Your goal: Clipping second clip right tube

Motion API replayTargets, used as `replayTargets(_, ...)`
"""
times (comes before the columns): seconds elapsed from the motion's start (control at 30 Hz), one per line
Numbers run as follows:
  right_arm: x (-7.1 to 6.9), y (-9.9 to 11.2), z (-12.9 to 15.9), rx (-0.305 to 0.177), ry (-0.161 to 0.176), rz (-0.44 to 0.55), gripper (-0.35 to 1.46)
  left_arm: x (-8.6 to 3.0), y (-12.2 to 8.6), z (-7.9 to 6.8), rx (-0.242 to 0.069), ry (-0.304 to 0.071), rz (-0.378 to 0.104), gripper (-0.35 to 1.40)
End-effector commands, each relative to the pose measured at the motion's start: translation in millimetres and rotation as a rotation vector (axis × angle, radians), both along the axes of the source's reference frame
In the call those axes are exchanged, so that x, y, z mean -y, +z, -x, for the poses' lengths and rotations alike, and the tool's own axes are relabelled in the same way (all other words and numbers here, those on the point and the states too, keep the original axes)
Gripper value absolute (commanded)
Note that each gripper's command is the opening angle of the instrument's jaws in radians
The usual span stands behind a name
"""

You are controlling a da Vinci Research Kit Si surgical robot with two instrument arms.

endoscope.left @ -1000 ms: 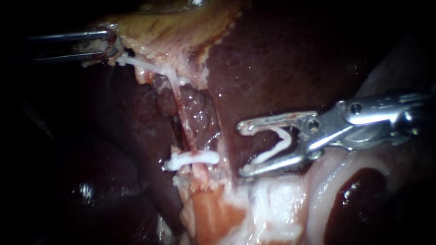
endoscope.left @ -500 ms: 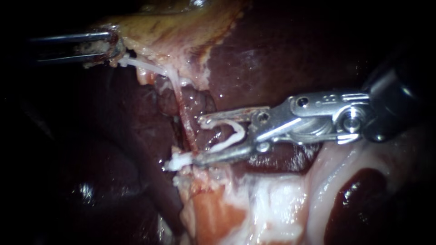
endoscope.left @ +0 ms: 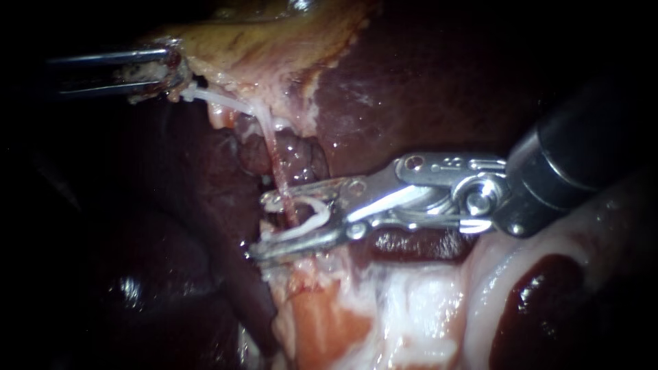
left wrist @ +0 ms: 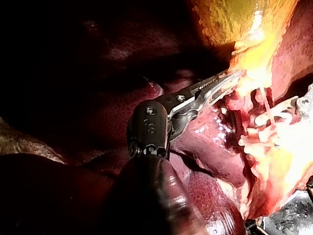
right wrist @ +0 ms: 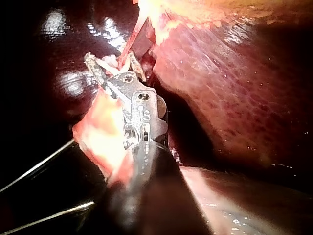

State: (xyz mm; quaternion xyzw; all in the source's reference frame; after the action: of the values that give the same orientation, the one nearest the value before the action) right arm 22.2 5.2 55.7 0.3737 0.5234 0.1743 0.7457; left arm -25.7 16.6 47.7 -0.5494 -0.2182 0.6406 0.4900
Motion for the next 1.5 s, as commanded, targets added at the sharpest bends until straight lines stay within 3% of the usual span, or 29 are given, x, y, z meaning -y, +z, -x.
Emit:
replayTargets(0.03,0.1,-0.4,0.0,-0.012,-0.012,-0.006,0.45,0.0,0.0,0.0,0.0,0.0,0.0,-0.35)
replayTargets(0.23,1.3,-2.3,0.1,-0.081,-0.058,-0.054,0.4,0.0,0.0,0.0,0.0,0.0,0.0,-0.35)
replayTargets(0.47,1.5,-3.3,0.1,-0.089,-0.063,-0.051,0.32,0.0,0.1,0.0,0.0,0.0,0.0,-0.35)
replayTargets(0.7,1.1,-3.2,0.5,-0.073,-0.041,-0.077,-0.08,0.0,0.1,0.1,0.0,0.0,0.001,-0.35)
replayTargets(0.97,1.1,-3.2,0.5,-0.06,-0.035,-0.122,-0.35,0.0,0.3,0.2,-0.001,-0.001,0.001,-0.35)
replayTargets(1.17,1.2,-3.3,1.0,-0.034,-0.031,-0.162,-0.35,0.0,0.3,0.2,-0.001,-0.001,0.001,-0.35)
replayTargets(1.5,1.4,-3.0,1.0,-0.031,-0.033,-0.159,-0.35,0.0,0.3,0.2,-0.001,-0.001,0.001,-0.35)
